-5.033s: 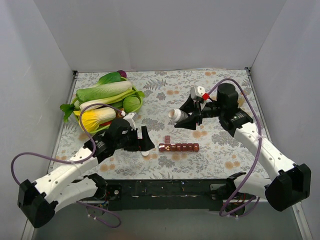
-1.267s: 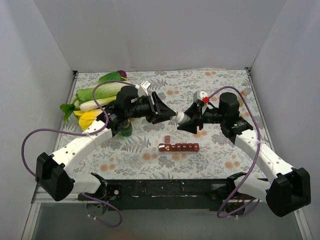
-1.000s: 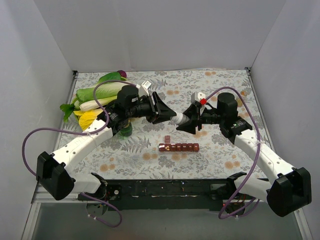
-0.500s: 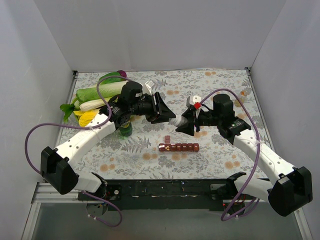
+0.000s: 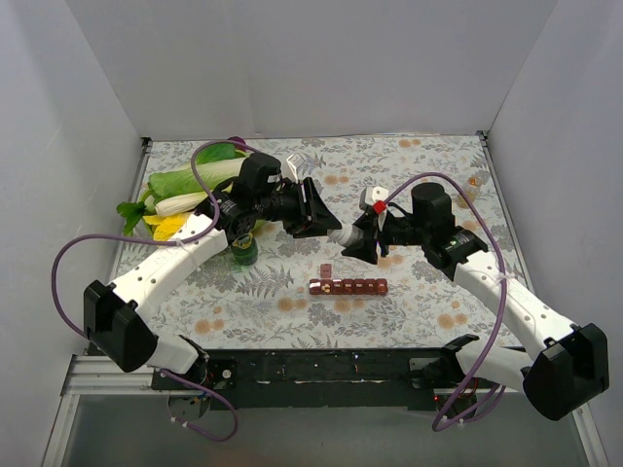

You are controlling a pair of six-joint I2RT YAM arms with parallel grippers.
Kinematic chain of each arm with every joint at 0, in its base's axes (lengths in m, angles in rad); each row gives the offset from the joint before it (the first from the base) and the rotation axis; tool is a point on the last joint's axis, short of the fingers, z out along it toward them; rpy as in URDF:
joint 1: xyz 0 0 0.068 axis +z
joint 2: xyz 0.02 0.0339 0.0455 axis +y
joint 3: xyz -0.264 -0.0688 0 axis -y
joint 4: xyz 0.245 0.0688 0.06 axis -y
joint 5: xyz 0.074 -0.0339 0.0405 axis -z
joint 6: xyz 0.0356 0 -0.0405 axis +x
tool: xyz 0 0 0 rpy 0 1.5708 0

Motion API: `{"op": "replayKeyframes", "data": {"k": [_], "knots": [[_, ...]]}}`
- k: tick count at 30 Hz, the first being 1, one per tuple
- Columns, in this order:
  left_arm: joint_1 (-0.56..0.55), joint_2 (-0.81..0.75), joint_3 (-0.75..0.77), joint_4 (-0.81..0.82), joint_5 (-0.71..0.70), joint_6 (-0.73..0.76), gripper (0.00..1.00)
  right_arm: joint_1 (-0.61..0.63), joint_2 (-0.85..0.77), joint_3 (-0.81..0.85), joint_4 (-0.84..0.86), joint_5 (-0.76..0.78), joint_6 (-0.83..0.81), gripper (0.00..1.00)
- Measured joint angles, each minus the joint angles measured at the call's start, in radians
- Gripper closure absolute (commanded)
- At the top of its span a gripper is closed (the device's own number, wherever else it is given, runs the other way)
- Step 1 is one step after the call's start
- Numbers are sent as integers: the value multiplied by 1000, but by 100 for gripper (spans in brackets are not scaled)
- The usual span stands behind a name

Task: Sort the pills into containers

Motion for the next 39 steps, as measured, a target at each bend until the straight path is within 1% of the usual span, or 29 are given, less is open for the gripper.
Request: {"op": "replayKeyframes", "data": {"k": [8, 19, 24, 32, 39], "knots": [[0, 18, 44, -59, -23, 37, 82, 10, 2, 8, -17, 25, -11, 97], [-3, 18, 45, -51, -22, 32, 82, 9, 3, 10, -9, 25, 13, 97], [-6, 15, 30, -22, -21, 26, 82, -5, 12, 10, 19, 2, 80, 97], [-6, -1, 5, 26, 6, 82, 83, -46, 27, -18, 109, -111, 222, 97], [-5, -3, 3, 13, 98, 236, 82, -59, 28, -84, 241, -223, 368, 97]]}}
